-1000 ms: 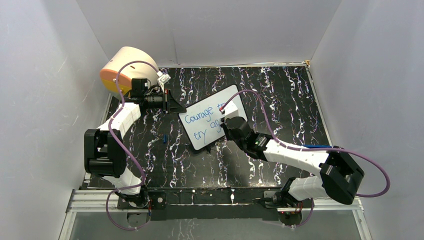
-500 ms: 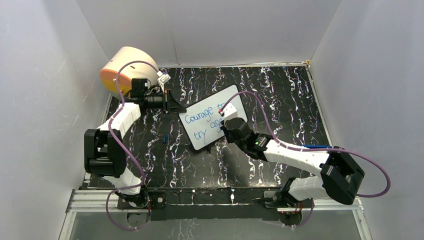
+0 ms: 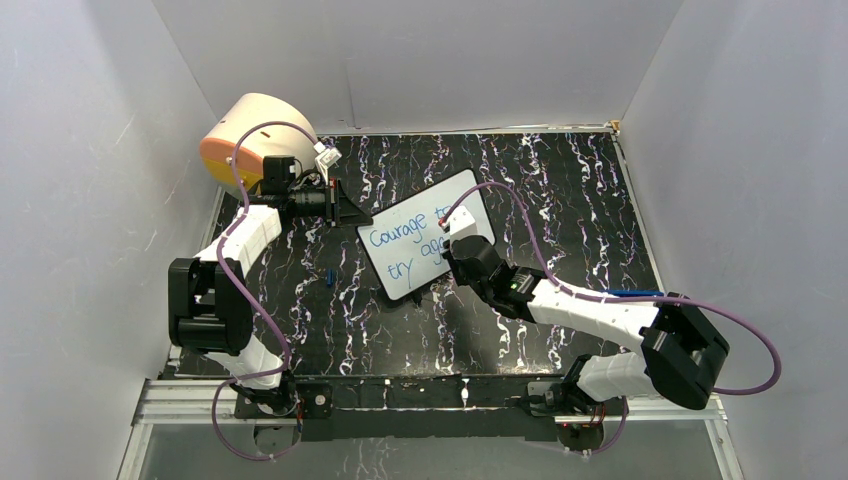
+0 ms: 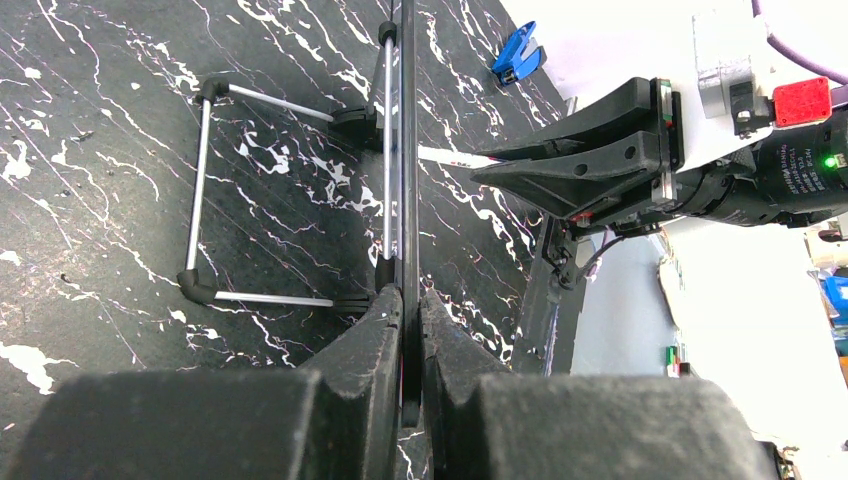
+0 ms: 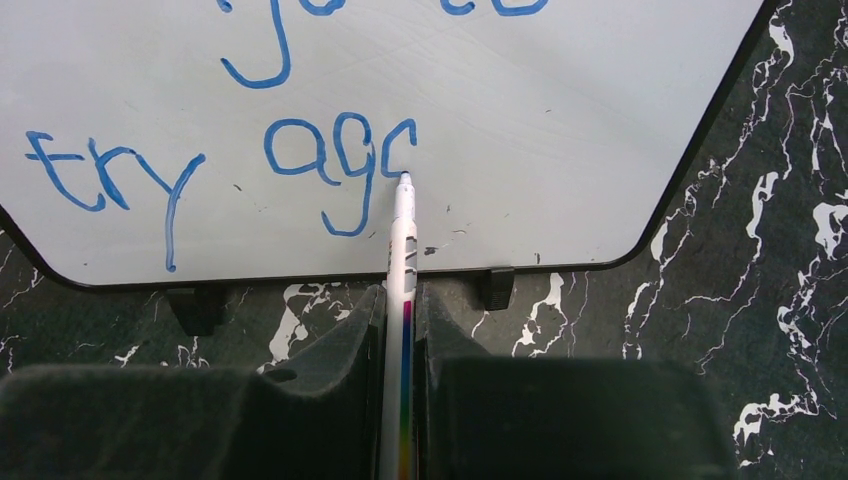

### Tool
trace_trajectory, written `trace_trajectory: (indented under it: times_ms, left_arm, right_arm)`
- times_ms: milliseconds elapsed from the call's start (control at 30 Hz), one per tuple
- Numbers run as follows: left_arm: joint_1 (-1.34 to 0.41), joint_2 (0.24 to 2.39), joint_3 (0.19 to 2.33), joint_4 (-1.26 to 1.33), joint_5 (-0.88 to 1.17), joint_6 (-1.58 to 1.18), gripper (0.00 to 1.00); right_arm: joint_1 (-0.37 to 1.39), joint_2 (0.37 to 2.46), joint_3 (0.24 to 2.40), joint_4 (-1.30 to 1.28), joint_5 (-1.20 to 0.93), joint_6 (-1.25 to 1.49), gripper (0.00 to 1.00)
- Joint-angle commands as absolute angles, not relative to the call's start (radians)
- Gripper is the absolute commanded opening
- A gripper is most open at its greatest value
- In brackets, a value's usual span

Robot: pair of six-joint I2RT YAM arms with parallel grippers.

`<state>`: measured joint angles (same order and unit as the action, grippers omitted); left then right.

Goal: Write a sentence on the whiteboard

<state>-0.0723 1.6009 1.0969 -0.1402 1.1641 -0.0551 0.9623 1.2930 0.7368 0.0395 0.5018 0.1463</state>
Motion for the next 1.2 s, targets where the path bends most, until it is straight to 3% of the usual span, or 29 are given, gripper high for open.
trace_trajectory:
  times_ms: [0, 633, 1167]
  left_arm:
    - [-0.081, 1.646, 1.085, -0.206, 1.047, -0.006, 0.0]
    - [-0.081, 1.647, 1.087, -0.206, 1.049, -0.006, 0.0]
    - [-0.081, 1.649, 1.088, -0.207, 1.048, -0.006, 0.0]
  right_arm:
    - [0.956, 1.271, 0.751, 0.085, 0.543, 0.143, 0.0]
    - [0.95, 1.279, 0.767, 0.158, 0.543, 0.124, 0.0]
    - [0.948, 1.263, 0.733, 0.057, 0.515, 0.159, 0.0]
